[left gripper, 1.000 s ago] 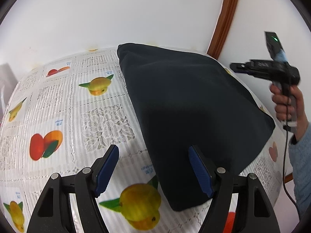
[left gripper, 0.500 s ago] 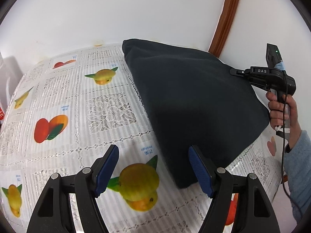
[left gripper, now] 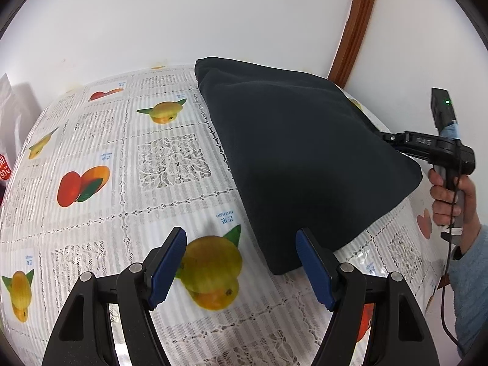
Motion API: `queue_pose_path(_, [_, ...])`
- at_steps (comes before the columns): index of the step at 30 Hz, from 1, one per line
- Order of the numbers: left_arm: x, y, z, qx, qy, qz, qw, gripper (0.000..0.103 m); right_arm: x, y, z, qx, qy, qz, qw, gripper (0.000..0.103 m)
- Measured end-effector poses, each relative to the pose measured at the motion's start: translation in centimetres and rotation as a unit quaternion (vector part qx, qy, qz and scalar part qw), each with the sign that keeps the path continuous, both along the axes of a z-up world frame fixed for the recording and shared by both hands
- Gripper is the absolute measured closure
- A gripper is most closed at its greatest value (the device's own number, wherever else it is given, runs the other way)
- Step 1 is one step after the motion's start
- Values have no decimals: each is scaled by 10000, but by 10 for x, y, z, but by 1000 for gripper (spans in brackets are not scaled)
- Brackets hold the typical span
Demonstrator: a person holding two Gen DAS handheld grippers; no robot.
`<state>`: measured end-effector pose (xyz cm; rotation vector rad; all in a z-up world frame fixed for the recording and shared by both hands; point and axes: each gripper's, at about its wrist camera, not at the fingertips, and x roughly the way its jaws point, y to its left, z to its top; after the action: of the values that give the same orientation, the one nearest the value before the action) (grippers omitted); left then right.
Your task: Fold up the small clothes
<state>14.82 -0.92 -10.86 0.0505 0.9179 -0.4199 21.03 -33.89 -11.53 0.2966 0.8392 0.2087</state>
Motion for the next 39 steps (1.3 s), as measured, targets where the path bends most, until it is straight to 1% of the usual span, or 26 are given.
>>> queue_pose_path(2, [-5,-1,2,62,-47,15,10000,31,-2,-6,0,152,-195,-37,9997,97])
queue_pose_path(4, [-9,0,4,89,-80,27,9999,31,-7,-18,2,418,-356,-245,9982,97])
queue_pose_path(5, [-12,2,4,63,-74,24,10000,31,-10,-24,3,474,-390,-397,9973,99])
queue_pose_path(6, [-14,3,4,43,-62,22,10000,31,-14,-25,4,360,-398,-545,9971,99])
queue_pose_path(7, [-16,3,4,45,-51,26,10000,31,-20,-28,5,120,-444,-735,9962,99])
queue_pose_path(10, [-23,4,2,62,-53,10,10000,31,-39,-34,6,71,-442,-712,9965,98])
queue_pose_path(13, [-31,3,-1,71,-53,-37,10000,31,-73,-36,13,-320,-564,-865,9941,97])
queue_pose_path(15, [-35,1,-4,101,-46,-68,9999,31,-92,-35,16,-584,-567,-864,9929,89])
queue_pose_path(17, [-38,-1,-8,119,-15,-106,9999,31,-111,-32,15,-759,-546,-849,9920,70])
queue_pose_path(19, [-40,-4,-14,149,13,-126,9998,31,-125,-29,10,-841,-520,-740,9924,61])
queue_pose_path(20, [-41,-7,-17,179,27,-129,9998,32,-131,-25,5,-859,-459,-616,9933,61])
queue_pose_path(22, [-41,-10,-20,175,18,-119,9998,33,-136,-18,-6,-863,-370,-445,9946,61])
queue_pose_path(23, [-41,-13,-21,172,12,-125,9998,36,-134,-13,-12,-870,-327,-405,9948,61])
queue_pose_path(24, [-40,-15,-22,175,11,-142,9997,40,-131,-9,-18,-852,-294,-415,9951,61])
queue_pose_path(26, [-38,-22,-21,212,-31,-172,9996,41,-125,-4,-25,-721,-294,-420,9961,61])
queue_pose_path(28, [-34,-27,-21,259,-111,-153,9995,46,-115,-1,-29,-595,-345,-469,9965,61])
queue_pose_path(30, [-27,-31,-22,288,-133,-105,9994,57,-103,0,-31,-450,-352,-498,9971,61])
queue_pose_path(31, [-24,-33,-23,270,-108,-82,9995,60,-97,-1,-32,-365,-335,-492,9976,61])
queue_pose_path(32, [-20,-33,-25,211,-46,-53,9998,71,-93,-2,-34,-290,-307,-487,9979,63])
queue_pose_path(33, [-18,-33,-25,132,-9,-57,9999,78,-88,-3,-36,-175,-250,-444,9985,68])
queue_pose_path(34, [-17,-32,-25,67,-12,-59,10000,79,-85,-2,-37,-28,-253,-336,9991,75])
queue_pose_path(35, [-18,-30,-23,62,-104,-49,9999,84,-84,0,-35,-39,-297,-317,9990,81])
queue_pose_path(37, [-18,-28,-22,139,-230,-77,9996,86,-83,8,-31,-242,-421,-238,9985,85])
queue_pose_path(39, [-18,-21,-21,133,-259,-62,9996,87,-79,15,-29,-325,-457,-177,9983,86])
